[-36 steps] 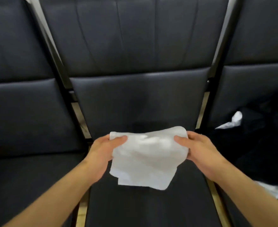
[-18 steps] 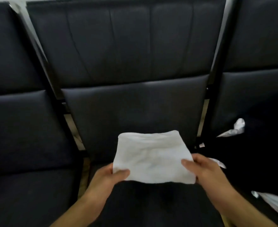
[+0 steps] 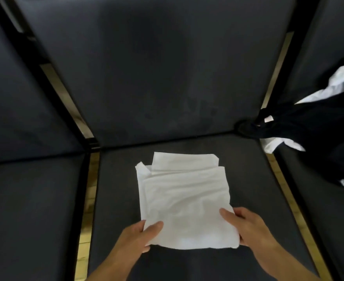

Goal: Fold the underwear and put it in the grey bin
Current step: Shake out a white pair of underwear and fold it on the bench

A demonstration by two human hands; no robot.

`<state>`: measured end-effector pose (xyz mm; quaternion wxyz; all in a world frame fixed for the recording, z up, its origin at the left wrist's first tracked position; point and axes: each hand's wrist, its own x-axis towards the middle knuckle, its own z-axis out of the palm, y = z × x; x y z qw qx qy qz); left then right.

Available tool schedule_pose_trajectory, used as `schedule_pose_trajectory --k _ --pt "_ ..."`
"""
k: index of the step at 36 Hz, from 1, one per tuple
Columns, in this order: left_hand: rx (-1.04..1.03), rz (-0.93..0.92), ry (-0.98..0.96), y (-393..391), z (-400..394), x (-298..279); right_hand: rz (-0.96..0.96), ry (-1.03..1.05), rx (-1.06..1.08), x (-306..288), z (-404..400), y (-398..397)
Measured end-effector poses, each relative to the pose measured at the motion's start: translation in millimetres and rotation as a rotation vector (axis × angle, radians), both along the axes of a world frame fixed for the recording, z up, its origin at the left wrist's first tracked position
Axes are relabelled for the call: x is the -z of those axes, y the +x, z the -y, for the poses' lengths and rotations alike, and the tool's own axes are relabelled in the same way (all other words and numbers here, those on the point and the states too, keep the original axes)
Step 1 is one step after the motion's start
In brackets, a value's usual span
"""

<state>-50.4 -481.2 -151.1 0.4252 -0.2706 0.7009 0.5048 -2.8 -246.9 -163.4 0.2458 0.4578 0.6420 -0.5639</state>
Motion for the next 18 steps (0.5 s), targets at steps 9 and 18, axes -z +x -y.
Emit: schedule_pose_trajectory --k 9,18 --pt "-0.106 0.057 -0.178 -17 -1 16 -0.020 0.061 -0.011 -10 2 -30" --pt "-0.056 0.227 -0.093 -37 3 15 -0.095 -0.409 0.089 -23 -2 -56"
